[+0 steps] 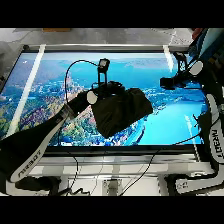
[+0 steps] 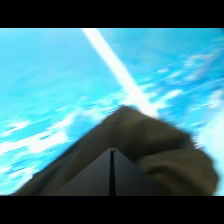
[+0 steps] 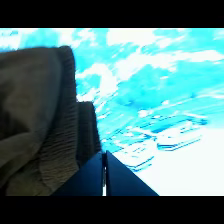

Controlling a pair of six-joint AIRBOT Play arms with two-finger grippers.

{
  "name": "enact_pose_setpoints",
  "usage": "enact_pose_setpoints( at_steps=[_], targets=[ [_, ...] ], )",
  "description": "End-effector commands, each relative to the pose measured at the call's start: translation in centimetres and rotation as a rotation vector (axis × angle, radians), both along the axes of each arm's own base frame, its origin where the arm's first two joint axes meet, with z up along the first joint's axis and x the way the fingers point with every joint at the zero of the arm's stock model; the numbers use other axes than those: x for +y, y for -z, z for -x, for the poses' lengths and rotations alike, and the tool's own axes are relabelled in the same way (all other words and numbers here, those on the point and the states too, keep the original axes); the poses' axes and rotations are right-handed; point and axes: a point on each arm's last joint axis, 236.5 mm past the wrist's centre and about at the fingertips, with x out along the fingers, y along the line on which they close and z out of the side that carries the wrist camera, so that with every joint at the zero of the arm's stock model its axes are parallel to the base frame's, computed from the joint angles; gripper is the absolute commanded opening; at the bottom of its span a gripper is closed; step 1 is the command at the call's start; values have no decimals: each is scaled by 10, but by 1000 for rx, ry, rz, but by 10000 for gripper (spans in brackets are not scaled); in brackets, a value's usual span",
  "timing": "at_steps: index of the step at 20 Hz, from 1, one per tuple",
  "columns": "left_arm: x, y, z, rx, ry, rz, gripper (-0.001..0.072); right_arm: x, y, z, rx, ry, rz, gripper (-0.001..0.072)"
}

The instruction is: Fold the clothes and pants, and hang the long-sleeved shirts on hangers.

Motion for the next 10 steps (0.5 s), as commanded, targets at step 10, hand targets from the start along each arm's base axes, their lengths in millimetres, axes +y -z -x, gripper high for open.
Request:
enact_pose_setpoints(
  at_steps=[10],
  targets=[
    [-77, 106, 26, 180, 211, -144, 12, 12, 3, -16, -46, -13, -78, 32]
  ],
)
